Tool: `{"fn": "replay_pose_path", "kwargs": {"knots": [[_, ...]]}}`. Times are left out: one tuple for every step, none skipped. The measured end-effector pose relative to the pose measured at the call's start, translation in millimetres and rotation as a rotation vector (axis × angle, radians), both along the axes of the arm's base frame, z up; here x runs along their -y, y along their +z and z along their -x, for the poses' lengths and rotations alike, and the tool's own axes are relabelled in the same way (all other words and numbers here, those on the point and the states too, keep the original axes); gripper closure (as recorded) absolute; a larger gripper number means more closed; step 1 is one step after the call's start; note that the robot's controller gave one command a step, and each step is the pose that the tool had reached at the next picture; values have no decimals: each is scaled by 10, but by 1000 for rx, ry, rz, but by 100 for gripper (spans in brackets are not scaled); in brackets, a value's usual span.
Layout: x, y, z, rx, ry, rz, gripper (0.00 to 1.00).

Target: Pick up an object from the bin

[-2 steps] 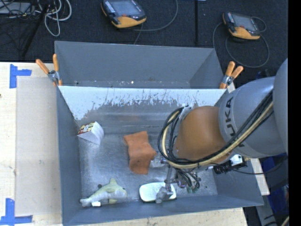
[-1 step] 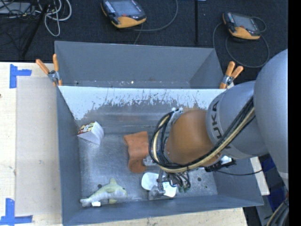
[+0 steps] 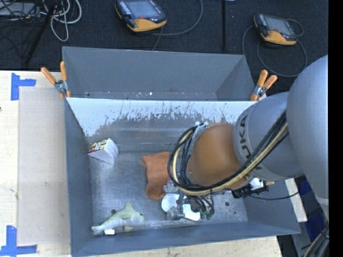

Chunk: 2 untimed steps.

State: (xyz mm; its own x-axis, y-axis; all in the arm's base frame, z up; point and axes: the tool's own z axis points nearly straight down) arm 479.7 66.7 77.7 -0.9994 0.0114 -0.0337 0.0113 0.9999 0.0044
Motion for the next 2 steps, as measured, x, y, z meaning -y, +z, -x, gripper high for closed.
{"fn": "replay_pose_path", "kwargs": {"knots": [[0,0,0,0,0,0,100],[2,40,21,-13,0,1,100]]}}
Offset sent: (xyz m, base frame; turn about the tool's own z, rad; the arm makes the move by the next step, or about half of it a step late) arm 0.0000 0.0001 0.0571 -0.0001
